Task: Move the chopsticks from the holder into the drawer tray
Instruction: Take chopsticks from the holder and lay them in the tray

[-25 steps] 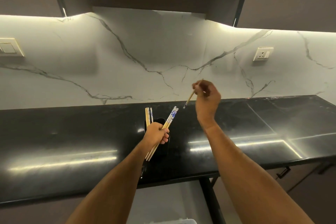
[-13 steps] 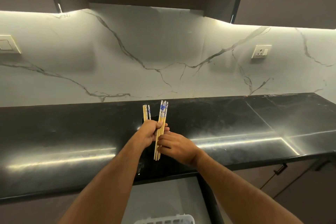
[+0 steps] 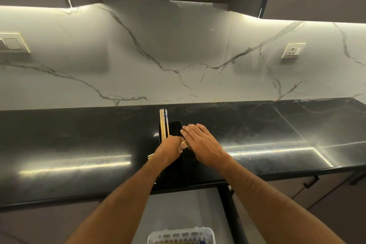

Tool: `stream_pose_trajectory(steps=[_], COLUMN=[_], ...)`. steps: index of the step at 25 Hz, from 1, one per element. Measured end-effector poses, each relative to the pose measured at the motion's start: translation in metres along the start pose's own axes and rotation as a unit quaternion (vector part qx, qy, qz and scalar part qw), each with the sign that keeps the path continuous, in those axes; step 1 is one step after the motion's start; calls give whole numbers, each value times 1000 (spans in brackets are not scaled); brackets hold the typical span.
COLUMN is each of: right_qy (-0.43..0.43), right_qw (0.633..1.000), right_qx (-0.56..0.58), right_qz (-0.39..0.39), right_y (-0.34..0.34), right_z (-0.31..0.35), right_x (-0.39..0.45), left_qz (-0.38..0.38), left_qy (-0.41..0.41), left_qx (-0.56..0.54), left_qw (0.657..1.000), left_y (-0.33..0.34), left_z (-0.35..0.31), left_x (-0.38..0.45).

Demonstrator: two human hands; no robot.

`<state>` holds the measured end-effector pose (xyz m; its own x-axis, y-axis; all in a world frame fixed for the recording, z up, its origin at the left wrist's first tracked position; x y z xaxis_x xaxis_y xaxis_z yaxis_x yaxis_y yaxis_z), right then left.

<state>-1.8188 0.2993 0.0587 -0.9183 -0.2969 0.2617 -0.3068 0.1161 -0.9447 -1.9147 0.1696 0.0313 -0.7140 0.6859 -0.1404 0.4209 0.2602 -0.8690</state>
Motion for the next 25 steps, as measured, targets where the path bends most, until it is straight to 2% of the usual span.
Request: stream_pose_trajectory(steps=[2, 4, 5, 7, 9, 14, 16, 18, 25], right_qy=[2, 26, 38, 45, 36, -22, -28, -27, 34], right_qw=[996, 987, 981, 972, 971, 977, 980, 977, 932], right_qx=[26, 73, 94, 128, 138, 144, 142, 153, 194], right_qz=[83, 139, 165, 192, 189, 154, 134, 146, 304], right_y=[9, 21, 28, 36, 41, 72, 86, 99, 152], right_z=[2, 9, 13, 21, 24, 44, 55, 68, 125], right_x=[0, -7, -10, -16, -22, -73, -95, -115, -171], left_qz=[74, 130, 130, 78, 29, 12, 23, 46, 128], left_qy=[-9, -17, -2, 56, 102, 180, 200, 206, 148], left_qx=[122, 159, 165, 171, 163, 151, 168, 187, 215], left_qw=[990, 979, 978, 981, 981, 972, 965, 959, 957], left_y=[8, 19, 25, 39, 49, 85, 108, 132, 219], left_z=[0, 6, 10, 19, 26, 33, 37, 43, 59], left_x=[2, 0, -5, -22, -40, -83, -99, -115, -159])
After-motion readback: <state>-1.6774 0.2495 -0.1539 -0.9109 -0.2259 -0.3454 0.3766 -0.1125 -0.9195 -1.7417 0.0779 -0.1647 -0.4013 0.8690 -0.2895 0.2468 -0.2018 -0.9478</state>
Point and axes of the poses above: each hand's wrist, its own x-axis towards the middle knuckle, its own y-axis out of the palm, z = x × y, the point moved 2 cm from there along x, towards the middle knuckle, and after that the axes turned 4 degrees about z, right-handed, at the moved point
